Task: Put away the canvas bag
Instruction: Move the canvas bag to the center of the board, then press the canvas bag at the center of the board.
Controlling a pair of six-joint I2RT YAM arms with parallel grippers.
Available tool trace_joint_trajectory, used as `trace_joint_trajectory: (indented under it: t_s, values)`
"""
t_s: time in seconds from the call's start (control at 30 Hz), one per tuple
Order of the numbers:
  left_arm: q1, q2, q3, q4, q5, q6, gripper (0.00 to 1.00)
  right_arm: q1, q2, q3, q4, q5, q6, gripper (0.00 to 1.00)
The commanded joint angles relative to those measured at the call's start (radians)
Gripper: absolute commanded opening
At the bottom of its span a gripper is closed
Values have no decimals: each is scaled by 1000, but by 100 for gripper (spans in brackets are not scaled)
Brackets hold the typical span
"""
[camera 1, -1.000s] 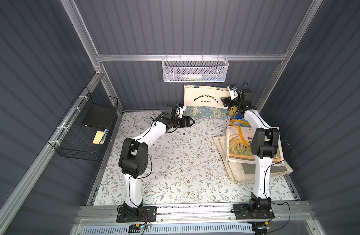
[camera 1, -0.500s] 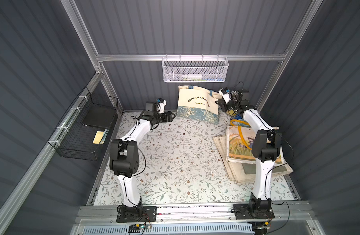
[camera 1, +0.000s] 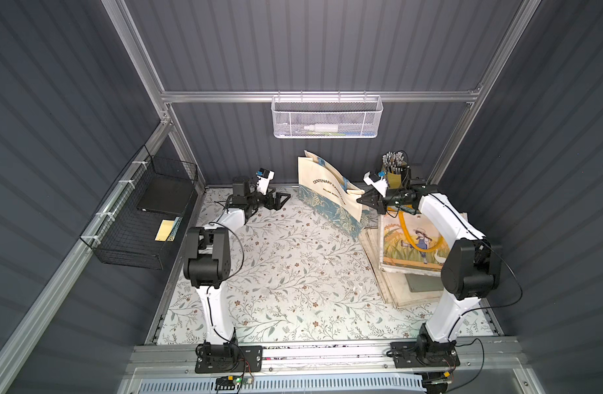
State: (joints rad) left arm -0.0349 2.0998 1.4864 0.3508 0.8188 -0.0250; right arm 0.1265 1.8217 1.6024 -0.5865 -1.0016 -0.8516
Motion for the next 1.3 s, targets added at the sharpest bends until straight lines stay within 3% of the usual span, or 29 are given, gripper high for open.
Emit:
trace_joint_trajectory:
  t_s: [0.0, 0.07, 0.17, 0.27, 0.37, 0.43, 0.5, 0.57, 0.63, 0.77, 0.8, 0.9, 1.03, 1.1, 1.17, 1.27]
  values:
    - [29, 102, 50, 351, 170, -118, 99, 15, -61, -41, -193, -74, -99, 0]
    - [32, 187, 154, 353, 219, -127, 99, 15, -94, -82, -201, -87, -82, 0]
    - [29, 278, 326, 204, 244, -8, 99, 15, -125, -118, -212, -118, -54, 0]
    - [12, 320, 399, 176, 238, 7, 99, 26, -154, -140, -205, -138, 0, 0]
    - [-23, 306, 386, 137, 229, -15, 99, 68, -199, -203, -109, -70, 138, 0]
    - [-45, 235, 271, 178, 172, -34, 99, 90, -237, -268, 9, -13, 251, 8]
    - [-67, 167, 144, 180, 135, 49, 100, 86, -263, -312, 129, 12, 339, 12]
    - [-80, 143, 139, 103, 139, 177, 99, 75, -280, -324, 212, 51, 400, 30]
    - [-76, 150, 181, 12, 147, 237, 99, 59, -290, -310, 260, 86, 451, 41]
    - [-47, 155, 127, 234, 152, 75, 100, 45, -307, -233, 264, 173, 496, 77]
    - [-45, 160, 127, 248, 170, 44, 99, 46, -309, -210, 275, 207, 518, 97]
    - [-46, 154, 126, 245, 198, 41, 99, 59, -251, -67, 212, 251, 501, 99]
    - [-33, 136, 108, 258, 225, 33, 100, 115, 6, 324, -126, 377, 329, 99]
    - [-25, 122, 93, 253, 238, 33, 99, 130, 121, 476, -187, 424, 333, 99]
    - [-18, 101, 66, 250, 235, 41, 99, 143, 157, 519, -143, 445, 379, 99]
    - [-5, 69, 28, 250, 241, 48, 100, 224, 223, 588, -200, 565, 304, 99]
